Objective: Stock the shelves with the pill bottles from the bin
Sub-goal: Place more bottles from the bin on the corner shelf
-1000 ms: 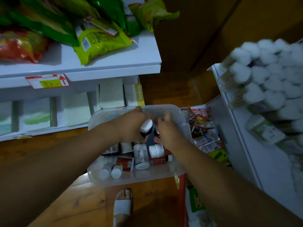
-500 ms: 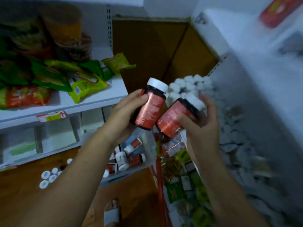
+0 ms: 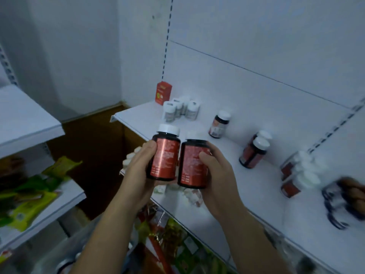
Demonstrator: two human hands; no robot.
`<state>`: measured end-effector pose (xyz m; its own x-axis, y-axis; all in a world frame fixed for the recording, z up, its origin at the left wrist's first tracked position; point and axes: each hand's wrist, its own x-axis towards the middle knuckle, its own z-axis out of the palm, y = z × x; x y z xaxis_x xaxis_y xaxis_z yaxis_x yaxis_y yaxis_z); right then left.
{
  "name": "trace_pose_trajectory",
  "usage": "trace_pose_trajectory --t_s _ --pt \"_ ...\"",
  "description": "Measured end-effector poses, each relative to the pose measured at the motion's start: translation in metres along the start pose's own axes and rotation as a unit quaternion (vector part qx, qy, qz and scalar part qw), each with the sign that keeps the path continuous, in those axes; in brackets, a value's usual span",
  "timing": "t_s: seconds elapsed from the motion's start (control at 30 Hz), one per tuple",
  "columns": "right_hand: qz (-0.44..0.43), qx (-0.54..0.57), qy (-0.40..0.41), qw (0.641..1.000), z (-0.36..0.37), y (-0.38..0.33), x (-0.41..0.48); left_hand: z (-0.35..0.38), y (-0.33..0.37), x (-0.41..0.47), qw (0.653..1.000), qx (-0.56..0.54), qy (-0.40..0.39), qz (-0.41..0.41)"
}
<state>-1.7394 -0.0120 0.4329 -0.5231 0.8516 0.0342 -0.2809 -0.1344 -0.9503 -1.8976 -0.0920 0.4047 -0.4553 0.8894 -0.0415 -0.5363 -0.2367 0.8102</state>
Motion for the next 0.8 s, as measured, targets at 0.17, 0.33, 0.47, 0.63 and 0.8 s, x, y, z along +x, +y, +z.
trace_pose_trajectory --t_s 0.17,0.33,0.47,0.63,0.8 --pt "-0.015 0.019 0.055 0.998 -0.037 -0.022 -0.042 0.051 -0.01 -0.021 0.997 0.048 -0.056 -0.017" --pt "-0.028 0.023 0.114 0.993 -0.086 -0.035 -0.085 0.093 -0.044 -0.05 0.987 0.106 -0.115 -0.019" --pt "-0.043 0.002 0.137 0.99 -0.124 -0.042 -0.119 0.119 -0.071 -0.076 0.983 0.132 -0.124 -0.02" --pt "-0.066 -0.024 0.158 0.985 -0.156 -0.041 -0.148 0.138 -0.097 -0.096 0.979 0.162 -0.12 -0.024" --pt "-0.1 -0.131 0.219 0.962 -0.166 -0.033 -0.141 0.148 -0.112 -0.08 0.953 0.268 -0.133 0.048"
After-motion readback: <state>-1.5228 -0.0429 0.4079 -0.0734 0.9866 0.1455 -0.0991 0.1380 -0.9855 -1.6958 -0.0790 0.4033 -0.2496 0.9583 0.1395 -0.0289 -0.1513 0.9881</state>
